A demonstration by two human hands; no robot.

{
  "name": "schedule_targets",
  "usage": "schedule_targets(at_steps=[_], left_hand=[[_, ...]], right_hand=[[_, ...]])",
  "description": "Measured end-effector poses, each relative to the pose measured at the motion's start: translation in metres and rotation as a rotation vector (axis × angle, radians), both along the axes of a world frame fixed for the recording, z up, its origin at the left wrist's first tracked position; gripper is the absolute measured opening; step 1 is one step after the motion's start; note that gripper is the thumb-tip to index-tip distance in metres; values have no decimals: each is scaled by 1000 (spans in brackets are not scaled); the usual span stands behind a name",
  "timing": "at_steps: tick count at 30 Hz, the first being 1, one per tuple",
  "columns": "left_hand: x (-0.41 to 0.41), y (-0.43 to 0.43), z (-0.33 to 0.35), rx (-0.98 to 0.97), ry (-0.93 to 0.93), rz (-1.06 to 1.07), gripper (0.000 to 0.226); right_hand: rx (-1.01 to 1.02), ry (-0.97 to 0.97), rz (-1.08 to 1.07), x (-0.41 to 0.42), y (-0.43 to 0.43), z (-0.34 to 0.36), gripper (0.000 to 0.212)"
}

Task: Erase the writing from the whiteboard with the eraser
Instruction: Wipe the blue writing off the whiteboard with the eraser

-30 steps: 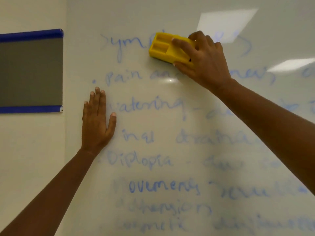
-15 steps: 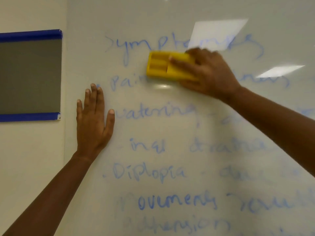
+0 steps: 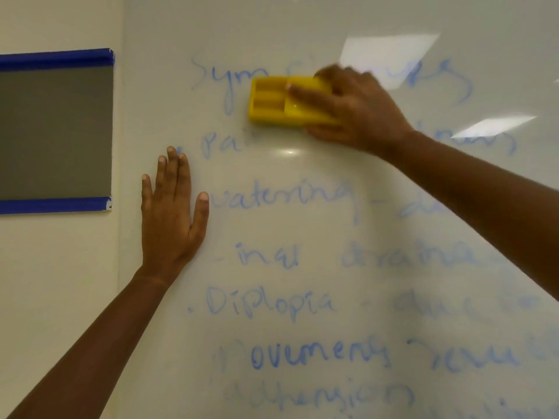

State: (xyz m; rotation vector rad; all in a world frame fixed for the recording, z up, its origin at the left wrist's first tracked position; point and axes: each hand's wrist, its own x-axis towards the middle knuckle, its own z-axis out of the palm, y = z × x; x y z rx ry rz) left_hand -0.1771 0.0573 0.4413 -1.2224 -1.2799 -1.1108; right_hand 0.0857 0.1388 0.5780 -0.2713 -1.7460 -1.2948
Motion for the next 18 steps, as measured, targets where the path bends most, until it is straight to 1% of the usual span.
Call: schedule_targets(at_steps=[3, 5, 7, 9, 11, 13, 14, 15, 16, 18], left_hand=[[0, -1, 0, 4, -3, -10, 67], [0, -1, 0, 4, -5, -13, 67], [-1, -1, 0, 3, -7, -7, 66], [-1, -1, 1, 3, -10, -3, 67], [0, -2, 1, 3, -11, -5, 67], [-1, -2, 1, -3, -2, -5, 67], [-2, -3, 1, -9, 7, -2, 66], [-3, -3, 1, -13, 17, 4, 66], [-5, -4, 1, -15, 28, 9, 65], [-8, -5, 3, -7, 38, 7, 65]], right_hand=[[-137, 323, 37, -8, 3, 29, 57], [-176, 410, 30, -21, 0, 29, 56], [-158, 350, 2, -36, -3, 12, 56], [-112, 196, 6, -45, -8, -16, 55], [-31, 10, 66, -42, -12, -41, 52], [54, -172, 71, -30, -12, -50, 49], [81, -228, 49, -24, -10, -47, 48], [89, -246, 25, -19, -9, -40, 49], [79, -220, 13, -16, -7, -30, 50], [22, -52, 5, -15, -4, -7, 54]])
